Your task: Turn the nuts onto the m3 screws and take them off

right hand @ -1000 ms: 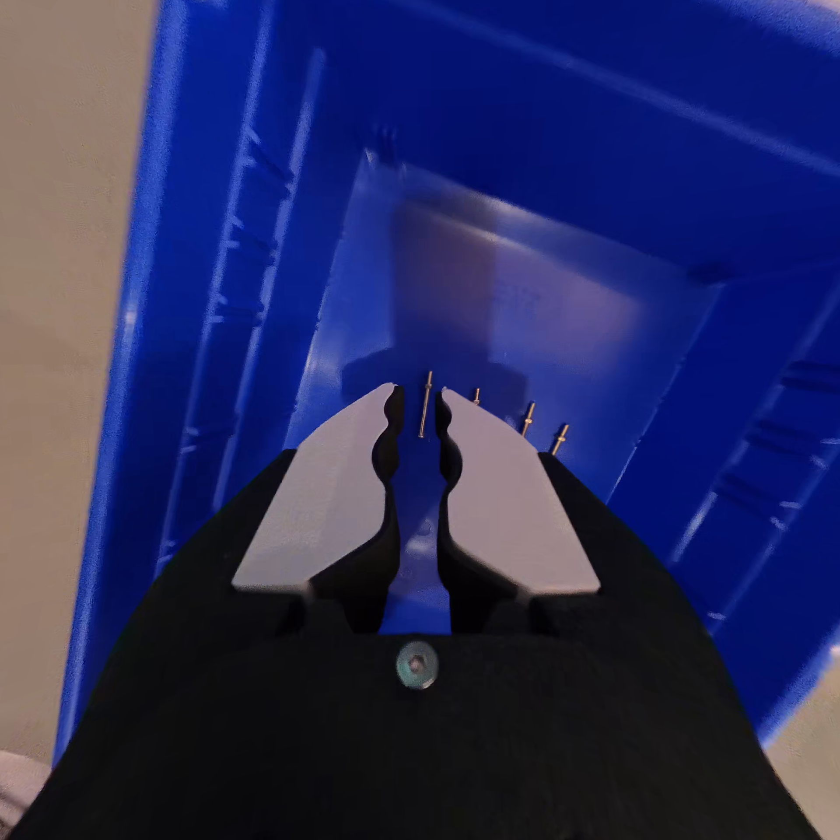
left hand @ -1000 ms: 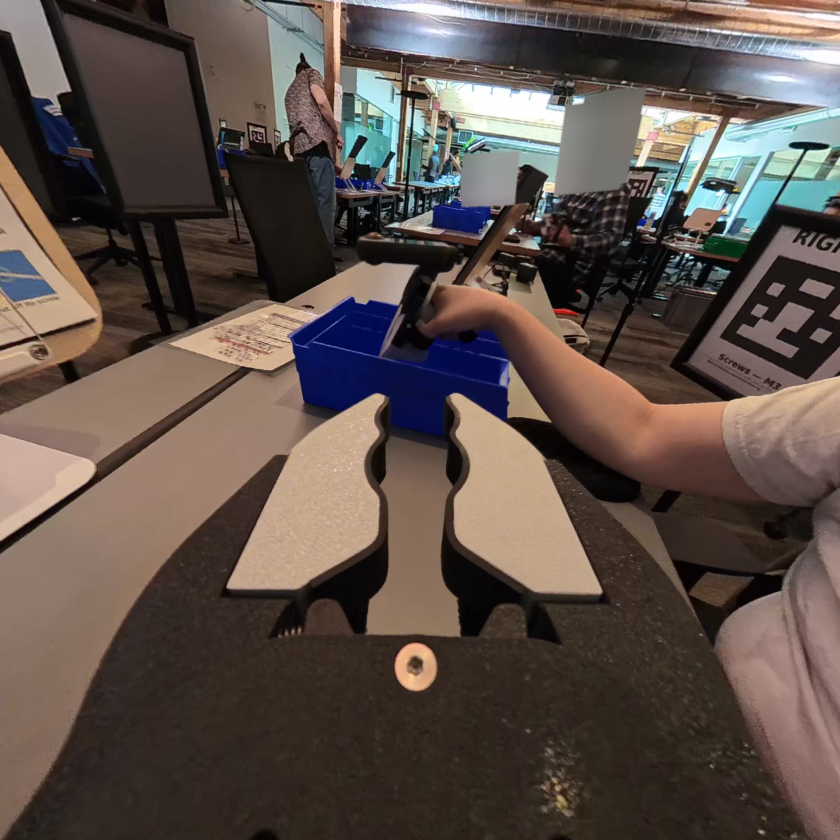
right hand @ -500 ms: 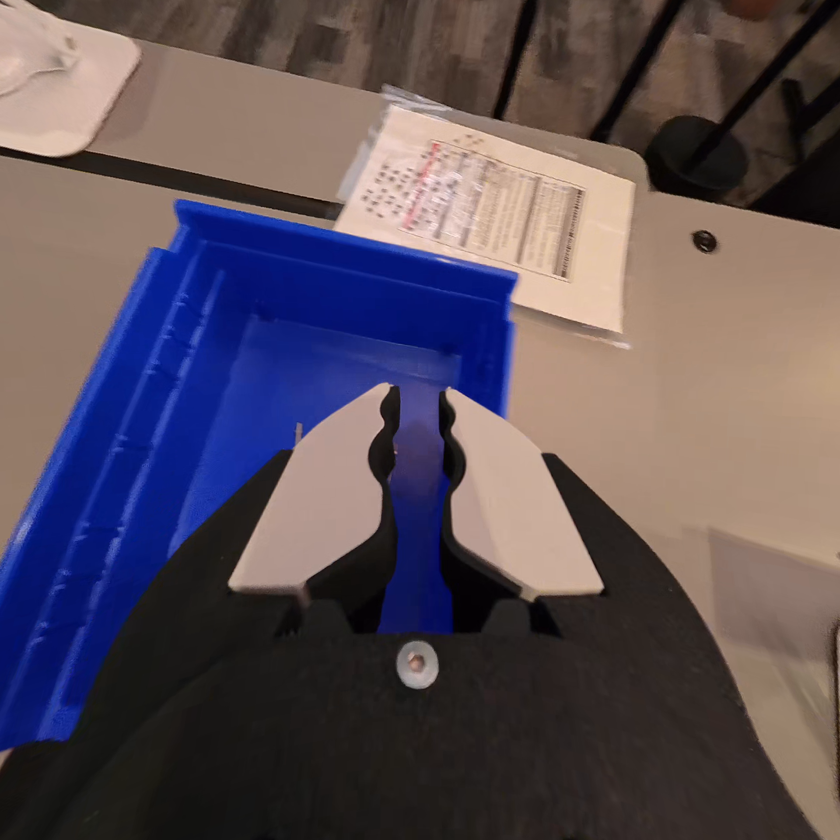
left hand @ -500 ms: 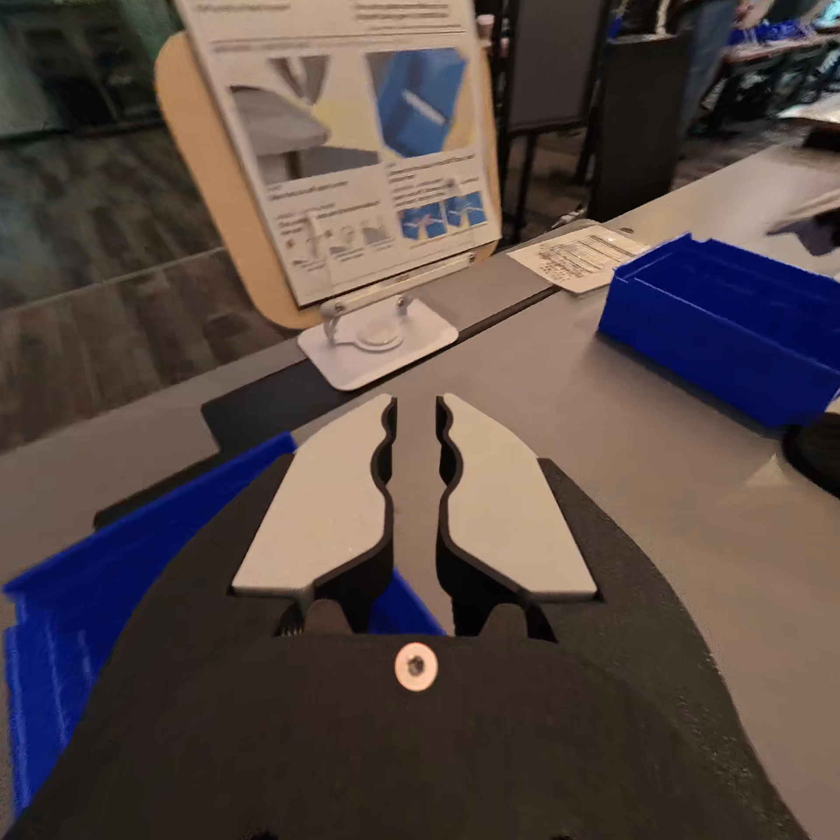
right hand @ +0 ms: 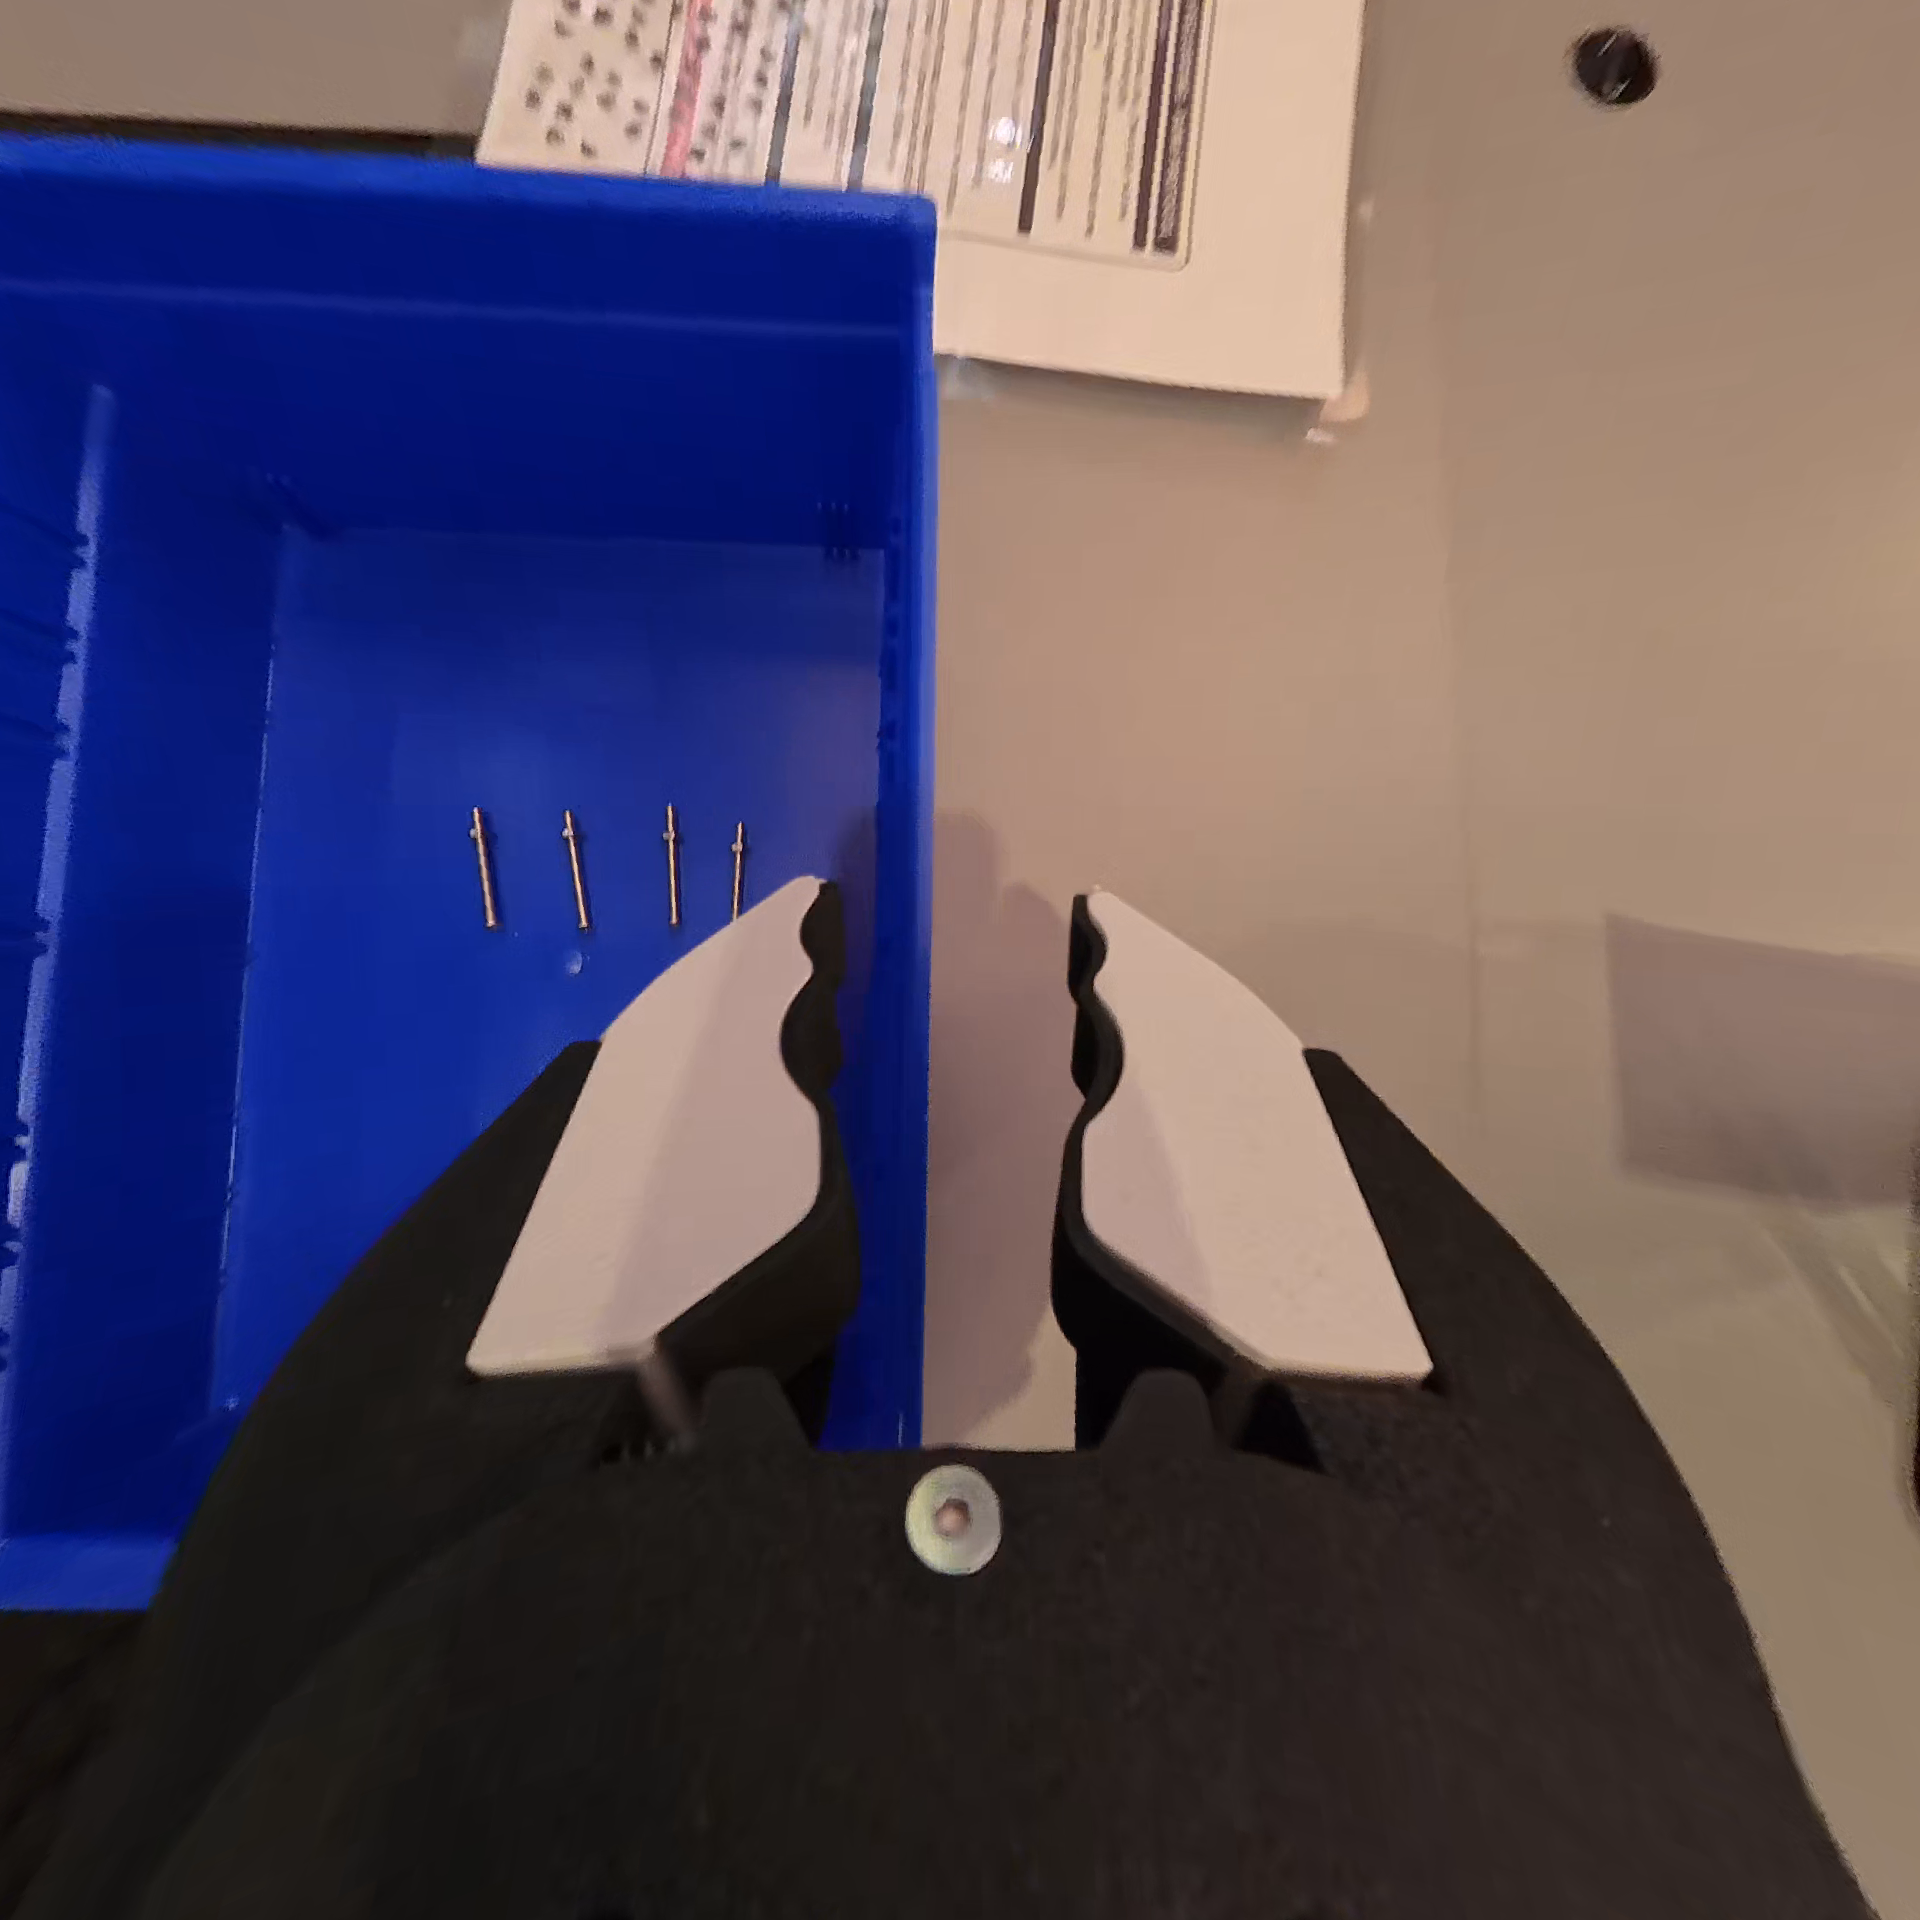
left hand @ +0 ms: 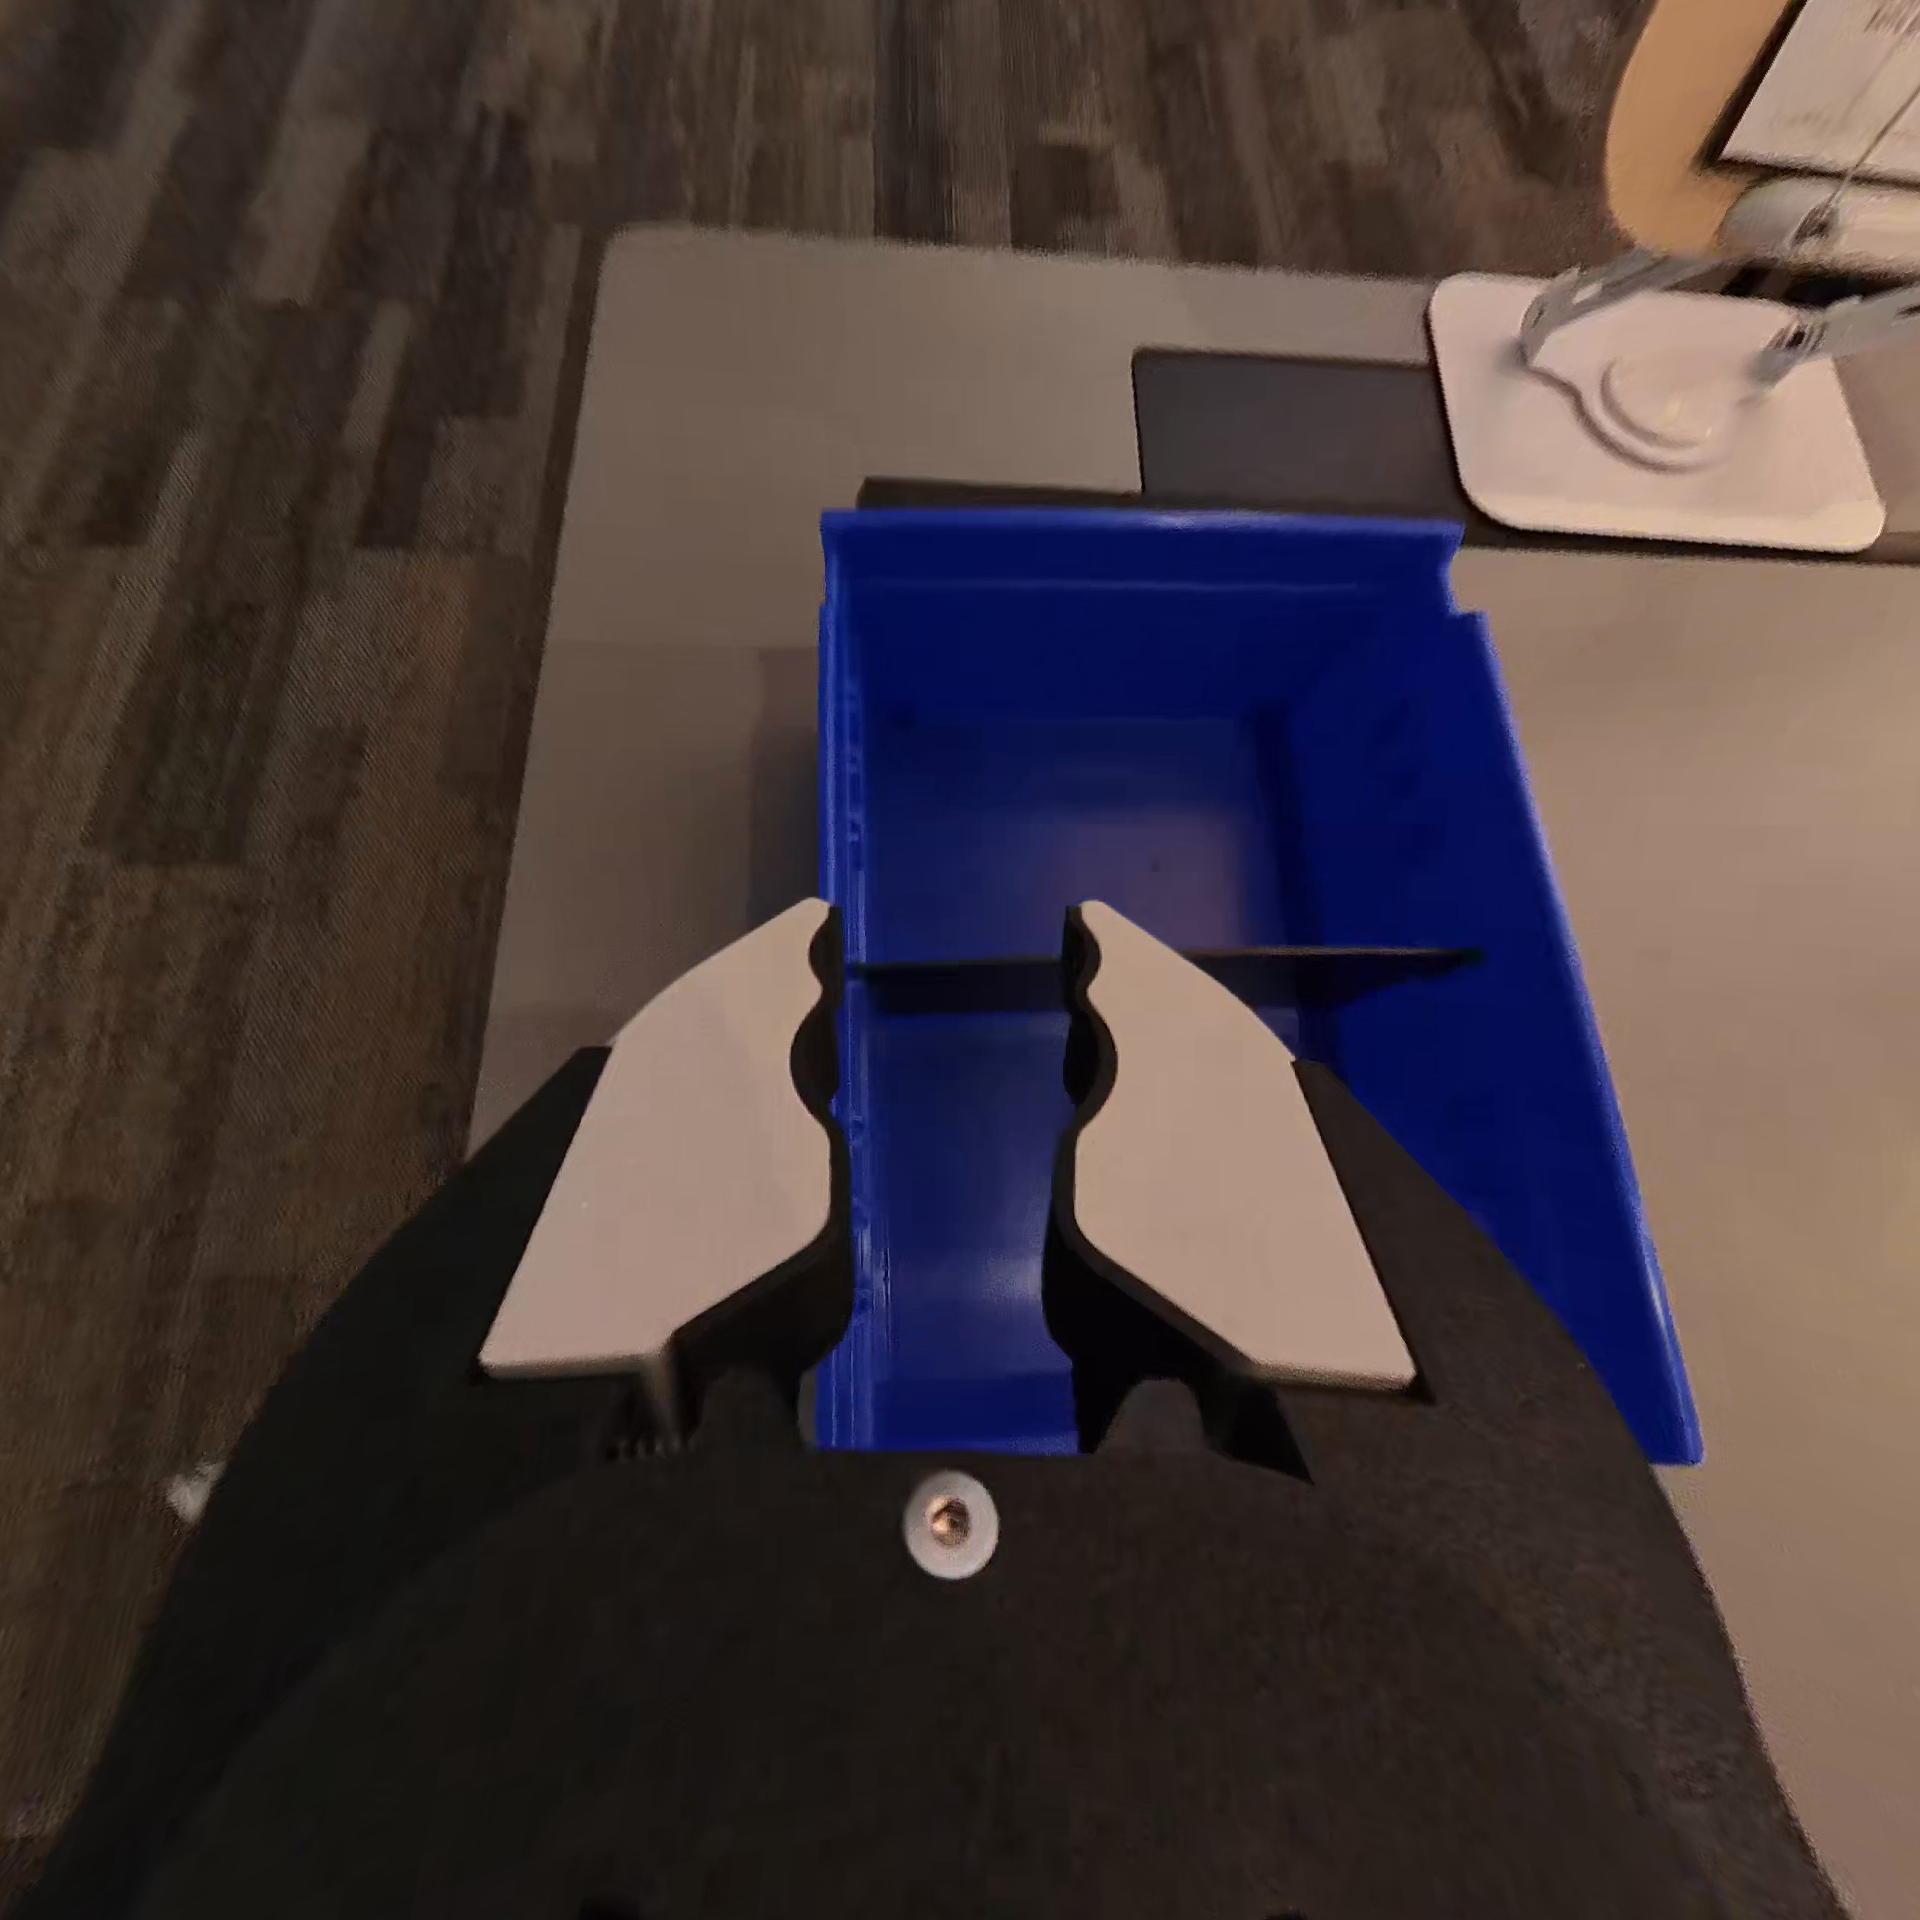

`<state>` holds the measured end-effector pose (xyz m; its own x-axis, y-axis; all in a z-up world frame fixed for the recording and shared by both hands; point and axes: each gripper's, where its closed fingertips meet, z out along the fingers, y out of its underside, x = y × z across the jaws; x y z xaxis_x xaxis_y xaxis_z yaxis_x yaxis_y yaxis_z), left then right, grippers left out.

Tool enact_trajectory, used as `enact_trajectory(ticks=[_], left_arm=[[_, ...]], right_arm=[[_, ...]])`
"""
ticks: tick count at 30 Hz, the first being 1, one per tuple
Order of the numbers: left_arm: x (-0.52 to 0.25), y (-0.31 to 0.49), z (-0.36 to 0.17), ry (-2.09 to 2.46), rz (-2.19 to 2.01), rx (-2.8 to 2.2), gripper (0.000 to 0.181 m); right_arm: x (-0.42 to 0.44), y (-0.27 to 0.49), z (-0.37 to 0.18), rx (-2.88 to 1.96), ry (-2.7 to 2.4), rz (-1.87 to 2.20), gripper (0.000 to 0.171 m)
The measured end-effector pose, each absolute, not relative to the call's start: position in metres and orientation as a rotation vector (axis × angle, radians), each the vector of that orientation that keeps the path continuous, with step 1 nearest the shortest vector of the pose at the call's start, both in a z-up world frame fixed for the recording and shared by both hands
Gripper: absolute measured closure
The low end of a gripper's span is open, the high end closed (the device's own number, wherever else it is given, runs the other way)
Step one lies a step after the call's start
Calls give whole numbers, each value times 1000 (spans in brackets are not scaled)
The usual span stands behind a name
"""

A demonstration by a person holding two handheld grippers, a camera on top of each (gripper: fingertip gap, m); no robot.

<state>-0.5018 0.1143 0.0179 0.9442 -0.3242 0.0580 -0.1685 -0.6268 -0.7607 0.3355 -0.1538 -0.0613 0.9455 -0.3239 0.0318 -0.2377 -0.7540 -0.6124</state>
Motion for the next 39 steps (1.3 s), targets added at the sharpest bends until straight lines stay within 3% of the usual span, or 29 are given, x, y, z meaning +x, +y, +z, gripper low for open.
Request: enact_trajectory(ticks=[11,14,18,24,39], left_arm=[[-518,105,-44,364,-82,-2600,150],[-524,103,-52,340,-46,-2644,158],[-529,101,-52,309,-22,-2665,171],[-540,95,-53,286,63,-2700,164],[-538,89,-74,336,14,-2804,174]], right_arm=[[323,-152,-104,-2645,415,-23,147],[321,-153,-107,-2671,412,-24,161],[319,-153,-107,-2669,441,6,163],[319,-152,-107,-2666,449,27,164],[318,-153,-108,-2687,436,26,164]])
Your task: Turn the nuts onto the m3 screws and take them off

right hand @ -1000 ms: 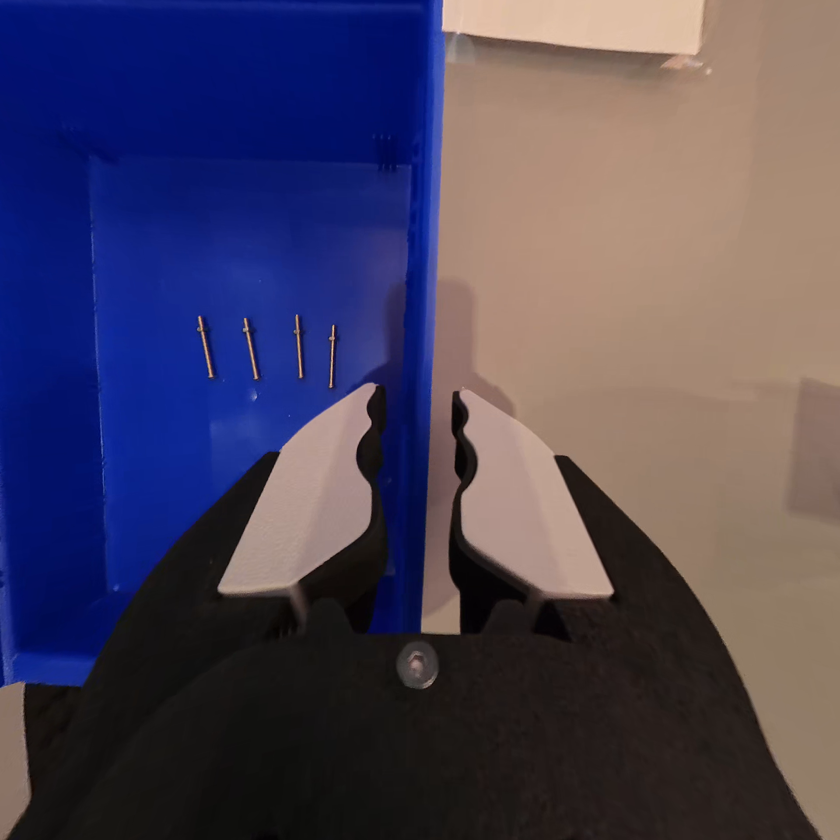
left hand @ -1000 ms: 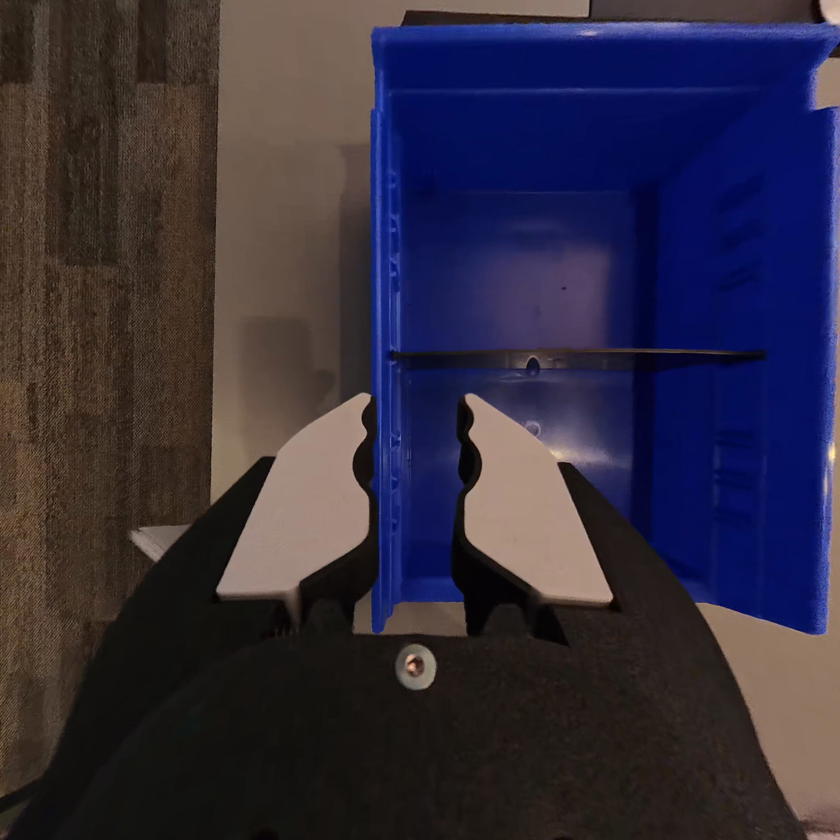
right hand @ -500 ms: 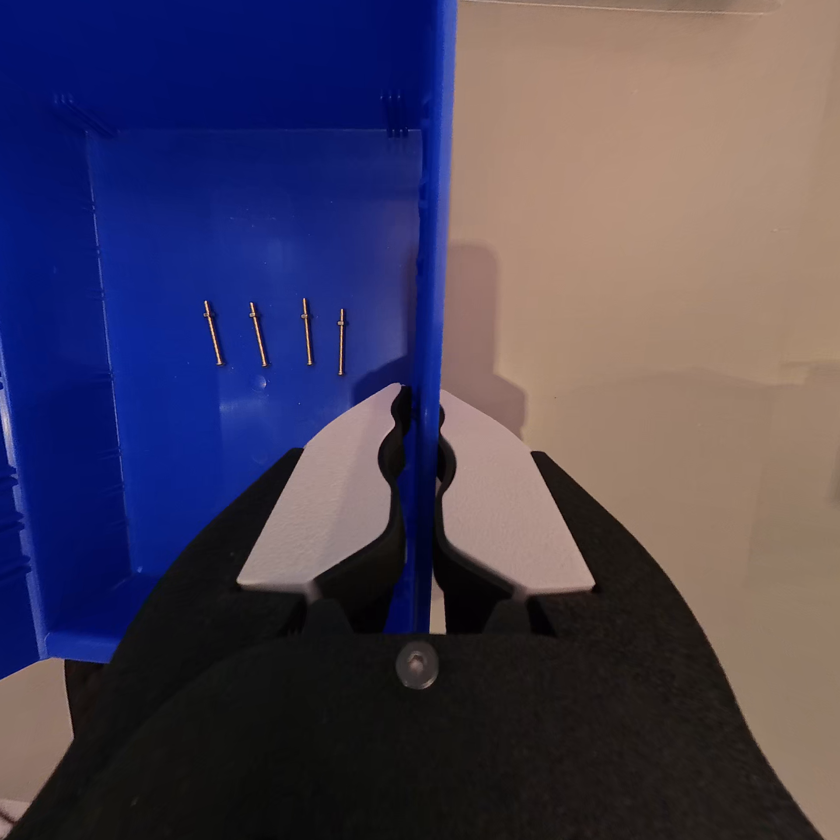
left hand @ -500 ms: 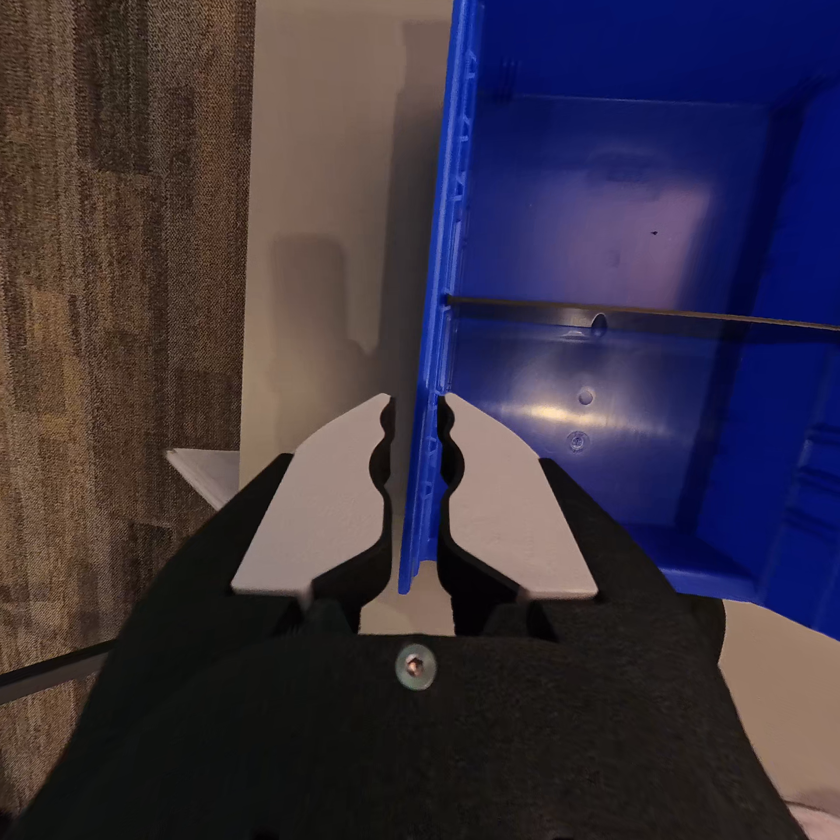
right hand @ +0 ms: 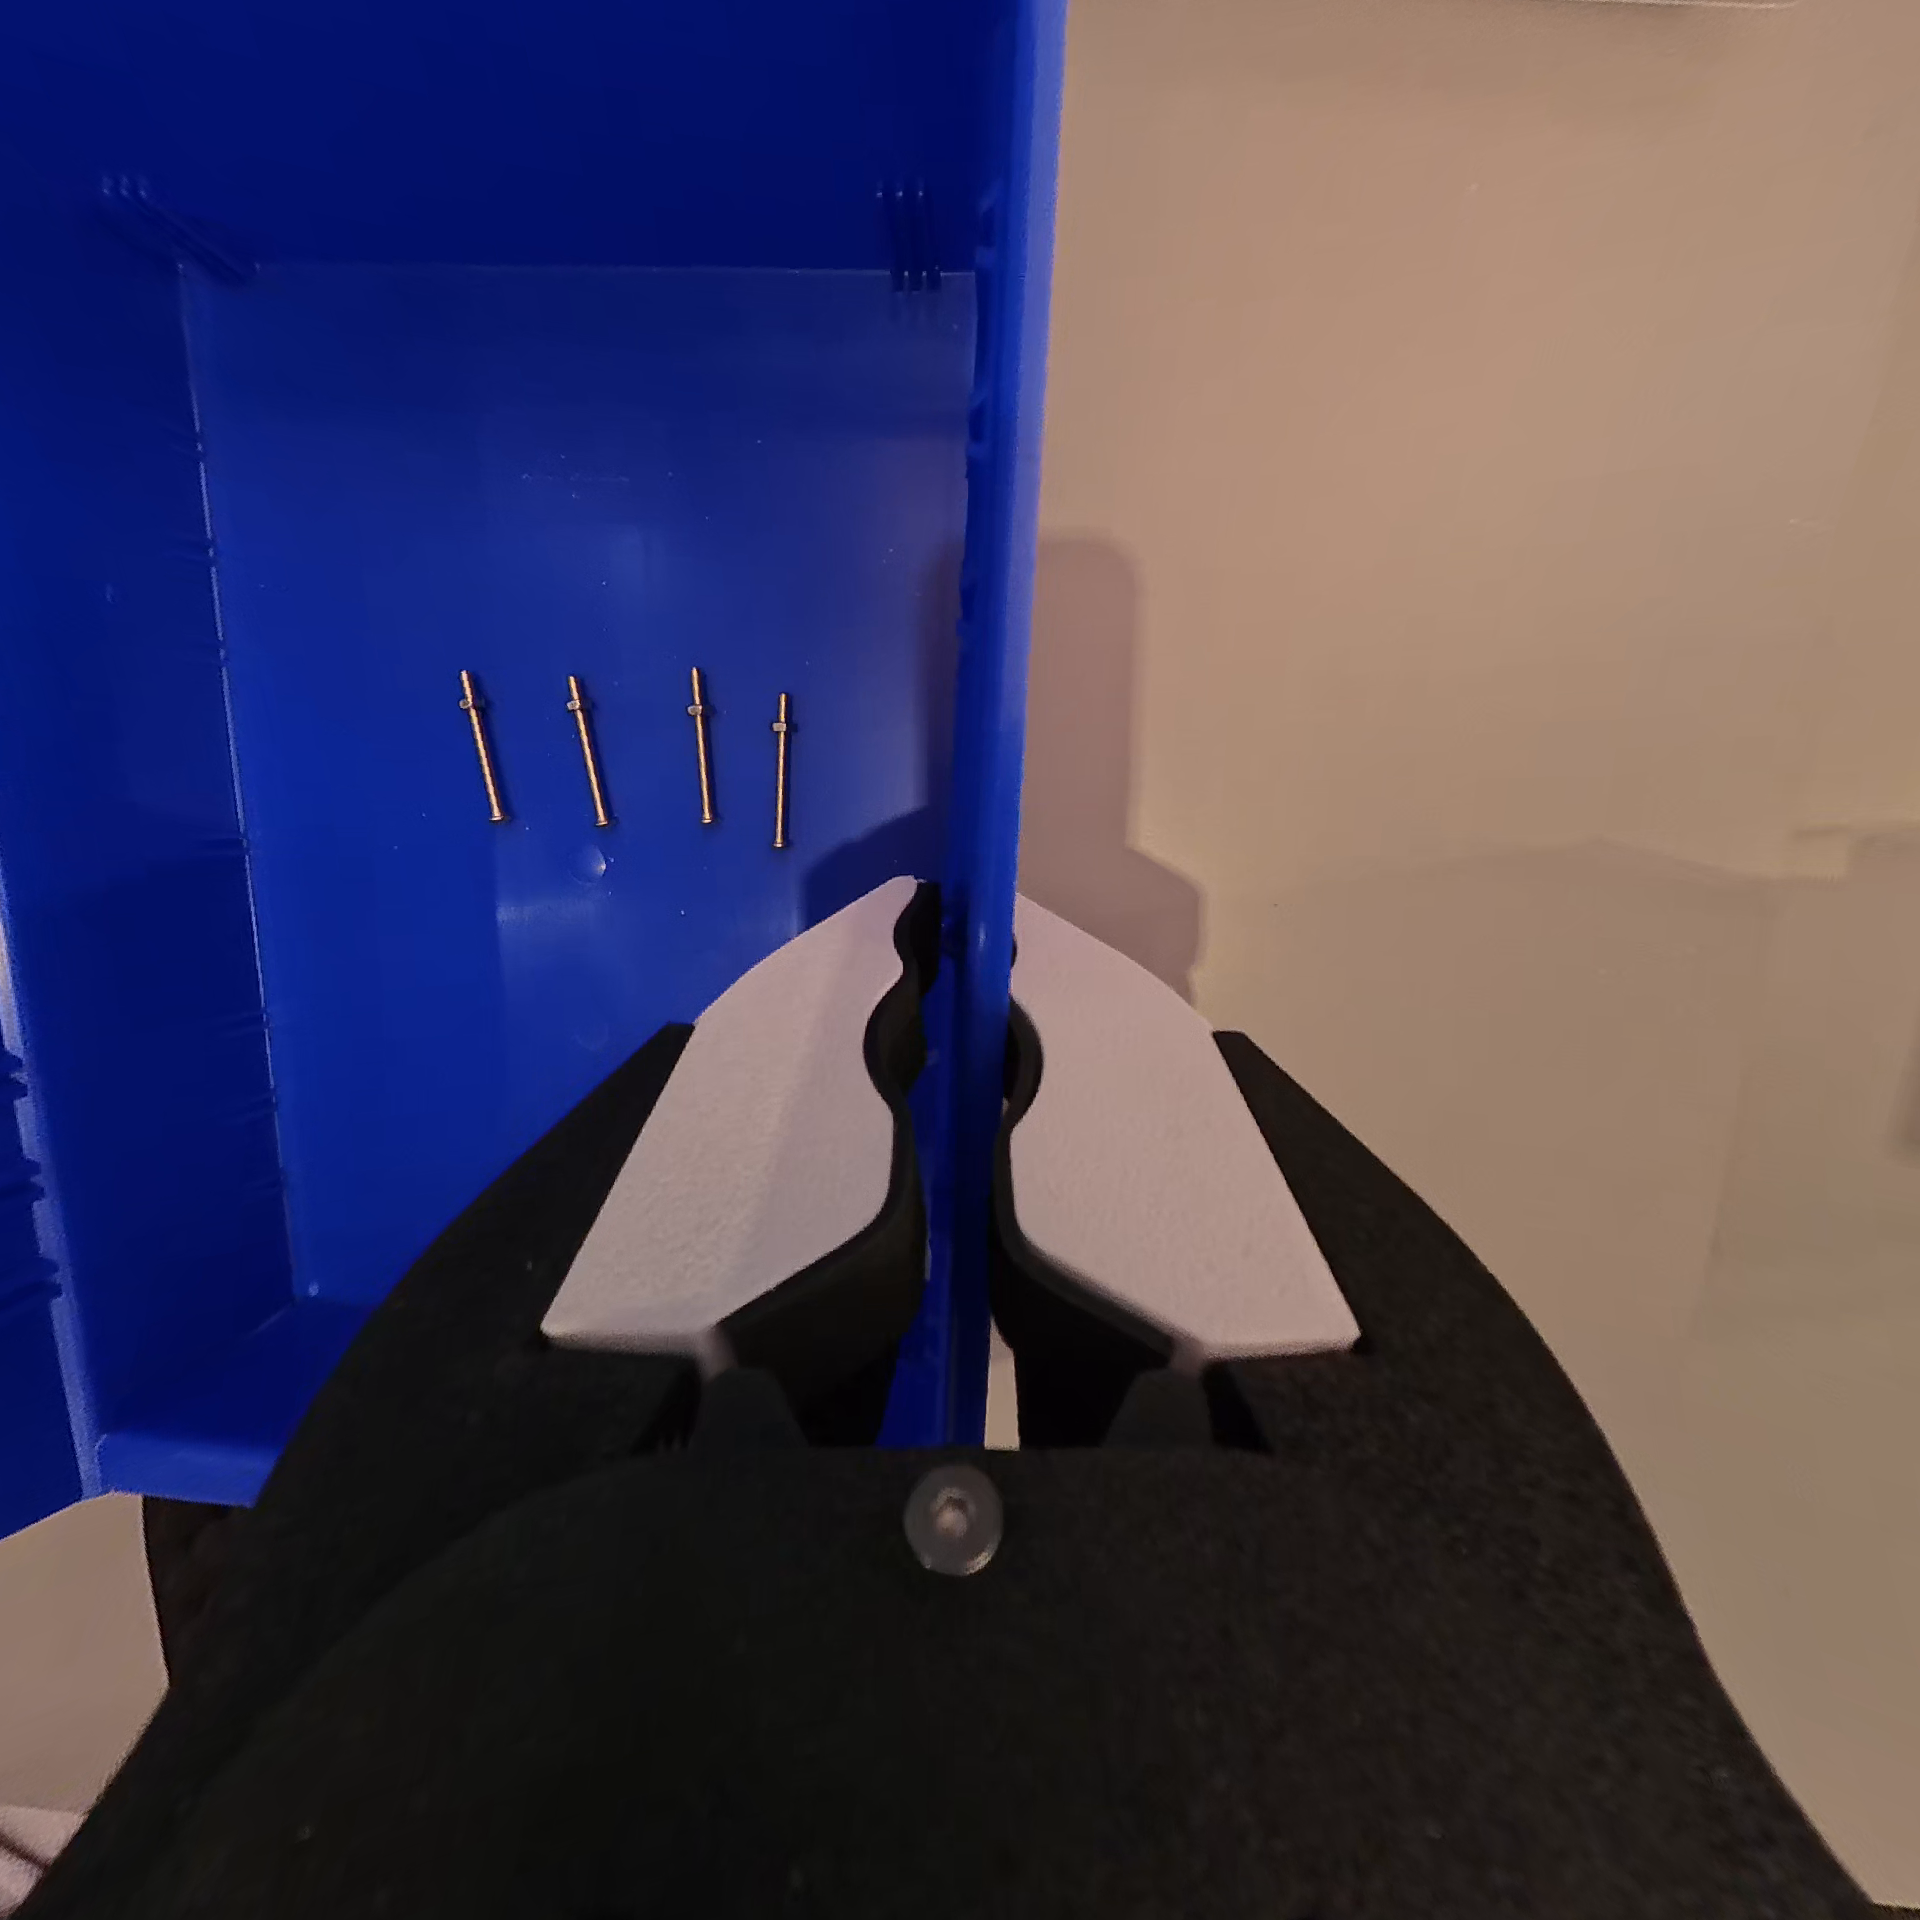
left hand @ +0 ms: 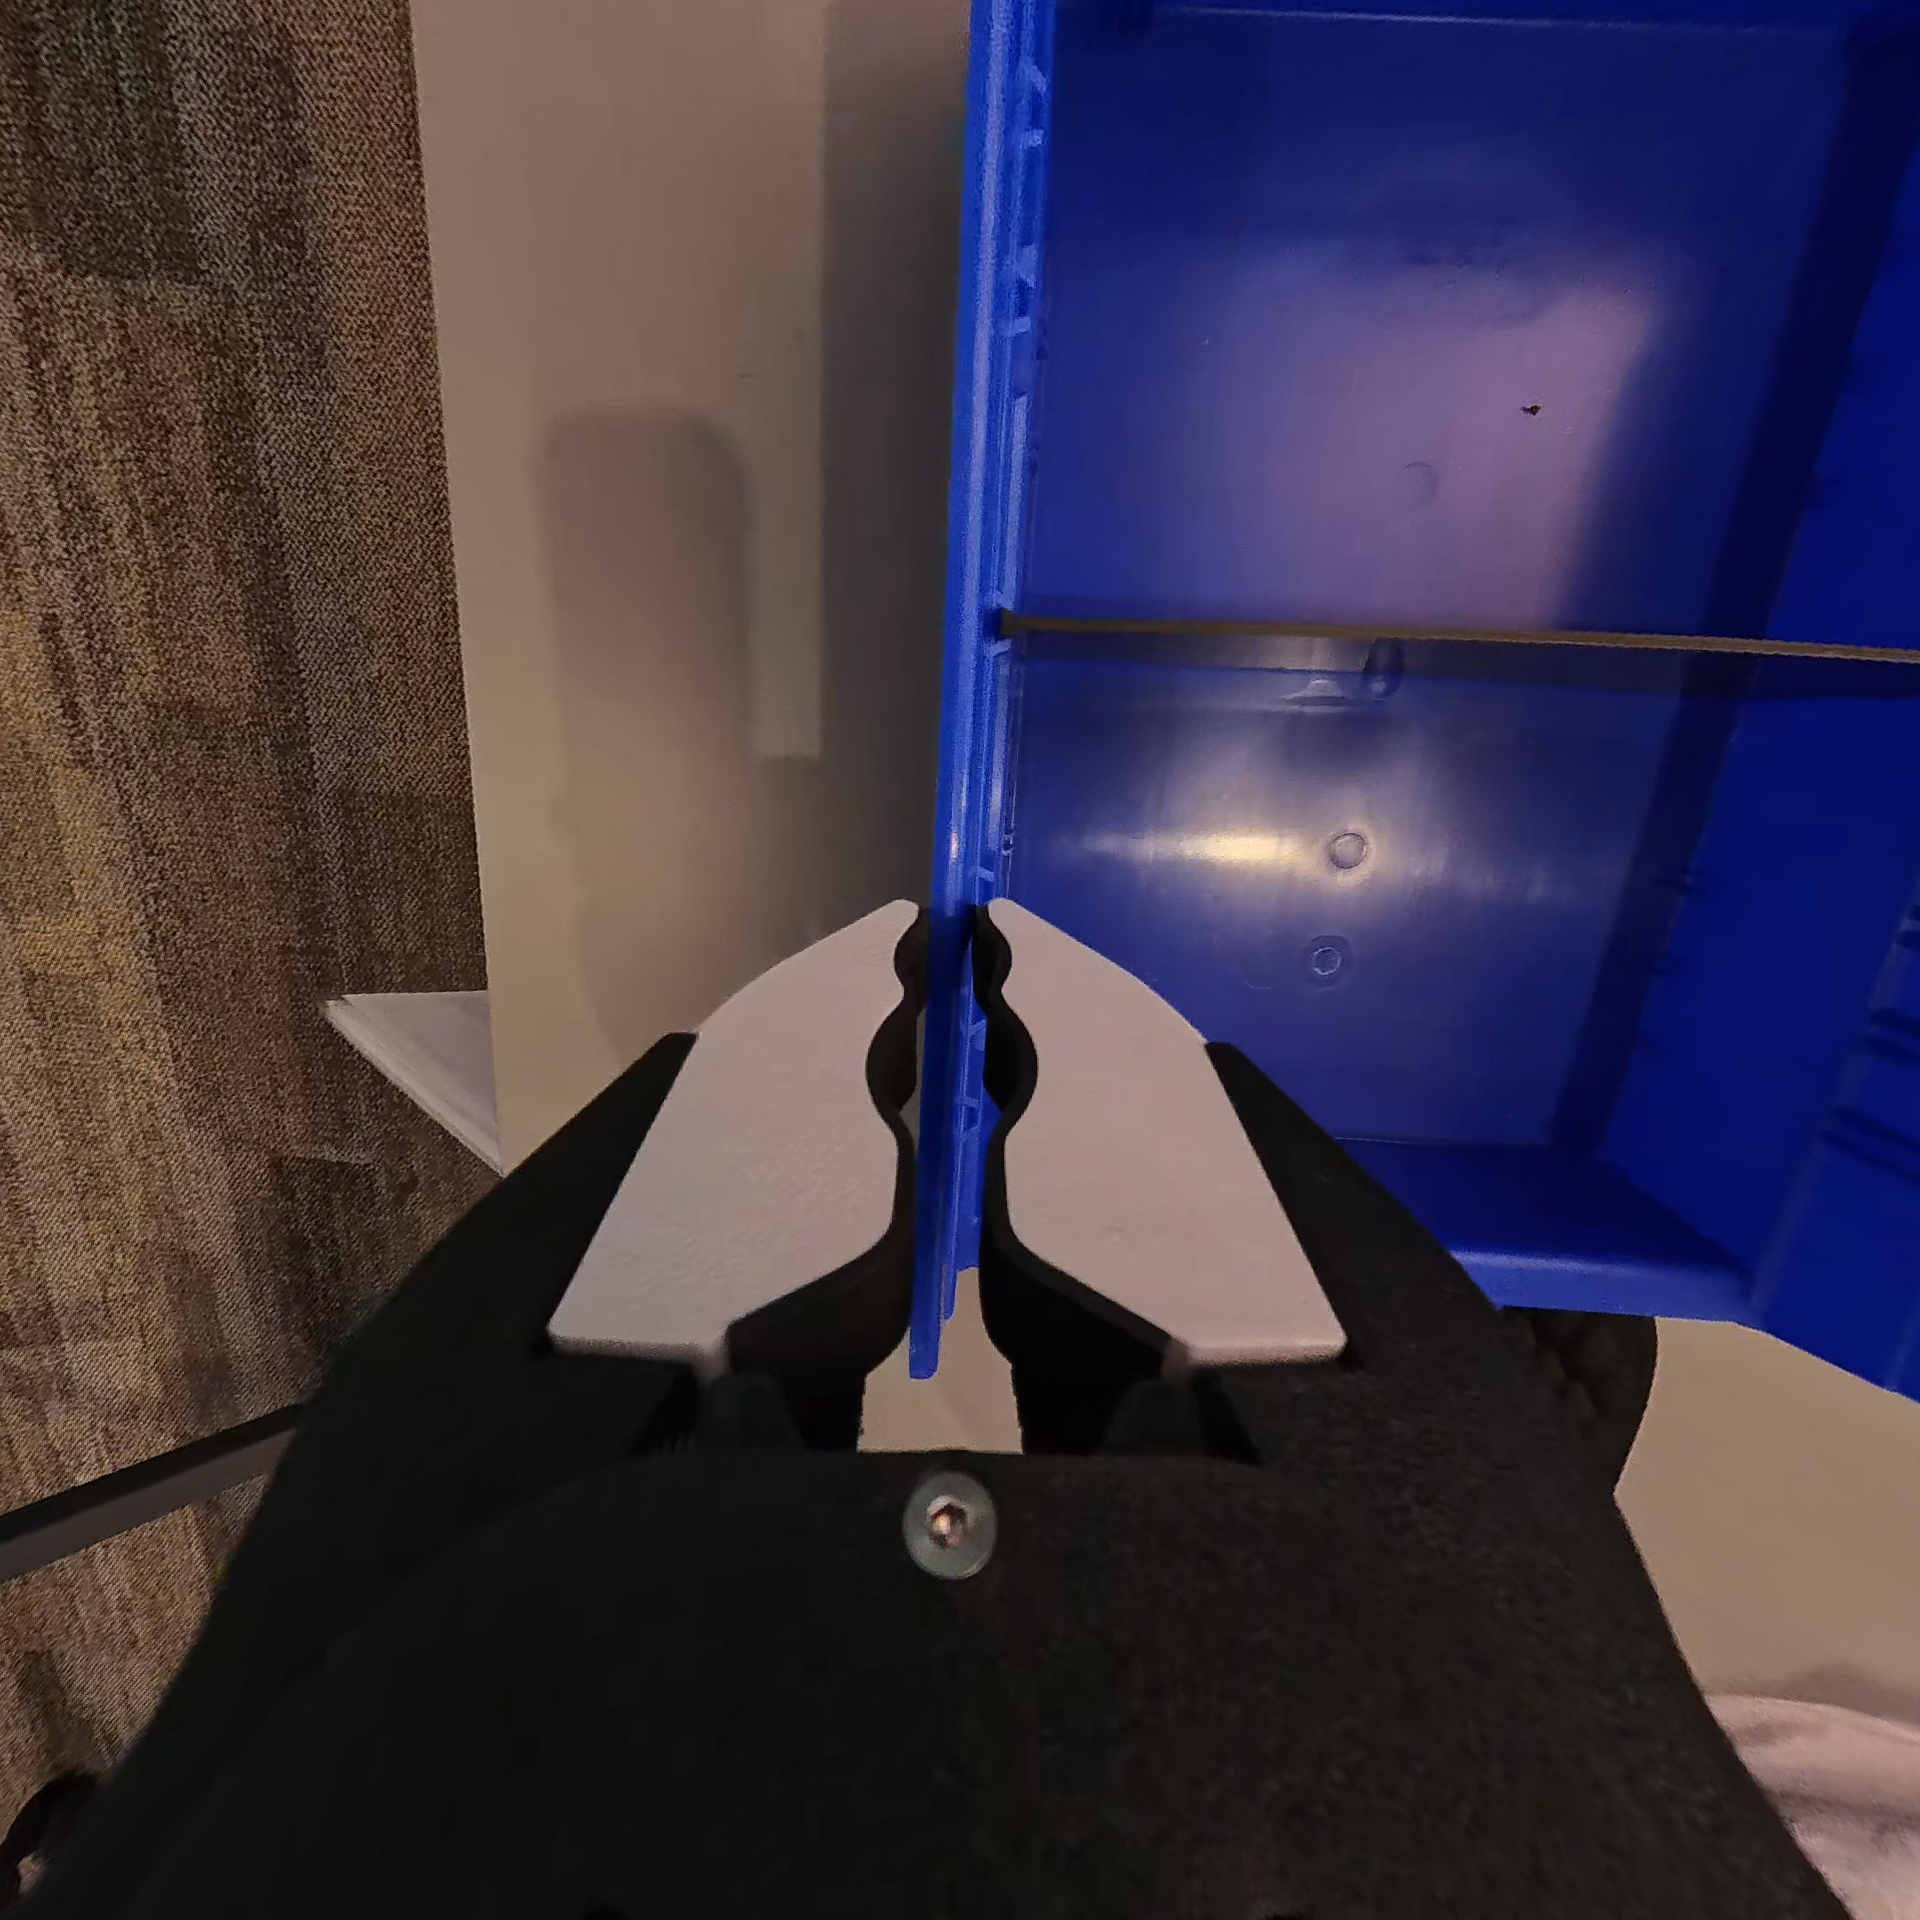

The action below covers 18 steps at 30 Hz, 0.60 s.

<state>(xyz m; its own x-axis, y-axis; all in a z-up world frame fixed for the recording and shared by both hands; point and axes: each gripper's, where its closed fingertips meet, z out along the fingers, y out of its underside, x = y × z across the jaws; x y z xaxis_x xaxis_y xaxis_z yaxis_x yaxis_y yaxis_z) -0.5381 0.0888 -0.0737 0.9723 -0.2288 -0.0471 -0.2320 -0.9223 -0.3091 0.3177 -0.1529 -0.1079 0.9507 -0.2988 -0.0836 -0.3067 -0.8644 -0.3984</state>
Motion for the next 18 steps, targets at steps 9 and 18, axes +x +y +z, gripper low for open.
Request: enact_trajectory(ticks=[9,18], left_arm=[[-519,85,-74,415,9,-2819,174],[-485,82,-75,586,73,-2817,172]], right_arm=[[314,-152,-109,-2705,433,29,163],[291,-139,-109,-2701,452,151,164]])
